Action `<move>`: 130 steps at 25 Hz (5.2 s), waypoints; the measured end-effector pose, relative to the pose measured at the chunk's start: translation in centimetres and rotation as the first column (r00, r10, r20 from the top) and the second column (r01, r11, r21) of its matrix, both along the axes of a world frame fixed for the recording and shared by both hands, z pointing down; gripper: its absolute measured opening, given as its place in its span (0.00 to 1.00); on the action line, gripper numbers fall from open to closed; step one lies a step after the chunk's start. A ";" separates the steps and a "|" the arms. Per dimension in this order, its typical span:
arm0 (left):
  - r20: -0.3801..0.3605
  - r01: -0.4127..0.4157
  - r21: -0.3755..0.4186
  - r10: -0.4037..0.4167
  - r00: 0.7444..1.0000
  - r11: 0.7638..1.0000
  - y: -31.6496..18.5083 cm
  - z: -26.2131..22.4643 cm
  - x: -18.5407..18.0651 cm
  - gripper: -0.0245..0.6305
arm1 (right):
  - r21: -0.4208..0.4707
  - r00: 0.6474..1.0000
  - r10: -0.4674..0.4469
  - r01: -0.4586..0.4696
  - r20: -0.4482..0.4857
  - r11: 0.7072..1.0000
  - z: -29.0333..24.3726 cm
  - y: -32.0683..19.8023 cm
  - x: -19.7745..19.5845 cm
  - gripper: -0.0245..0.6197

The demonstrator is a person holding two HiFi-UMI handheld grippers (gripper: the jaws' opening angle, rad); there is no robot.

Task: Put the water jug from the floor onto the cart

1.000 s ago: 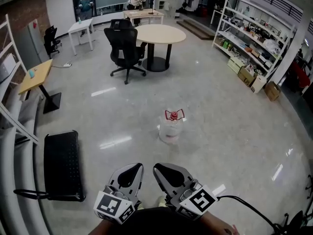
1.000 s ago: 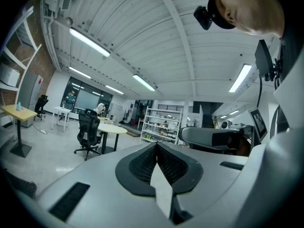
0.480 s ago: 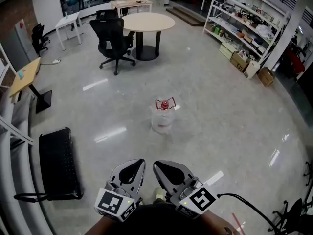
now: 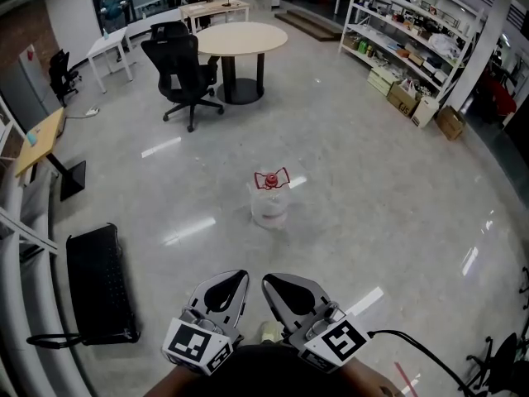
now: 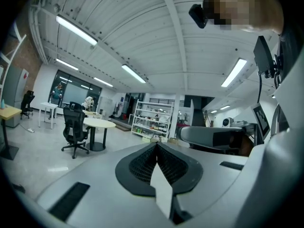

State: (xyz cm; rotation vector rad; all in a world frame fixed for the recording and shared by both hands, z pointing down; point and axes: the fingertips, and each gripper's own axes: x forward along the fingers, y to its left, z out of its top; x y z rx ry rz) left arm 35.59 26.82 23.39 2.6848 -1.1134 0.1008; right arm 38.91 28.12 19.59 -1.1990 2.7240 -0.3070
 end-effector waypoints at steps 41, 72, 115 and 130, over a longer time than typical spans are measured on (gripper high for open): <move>0.096 -0.080 -0.111 0.091 0.991 0.991 -48.1 10.7 10.2 0.04 | -0.221 0.994 0.098 -0.107 -0.054 0.969 11.2 -47.1 11.5 0.04; 0.312 0.214 -0.822 0.102 0.945 0.528 -67.3 68.3 9.3 0.28 | -0.703 0.846 -0.217 -0.232 -0.488 0.673 70.4 -71.8 22.8 0.22; 0.199 0.181 -0.943 0.038 0.979 0.280 -66.8 74.2 14.2 0.04 | -0.934 0.848 -0.425 -0.202 -0.317 0.295 77.2 -70.1 18.7 0.04; 0.200 0.208 -0.954 -0.060 0.978 0.214 -63.2 53.5 7.4 0.04 | -0.953 0.809 -0.524 -0.138 -0.265 0.269 55.7 -67.1 12.2 0.04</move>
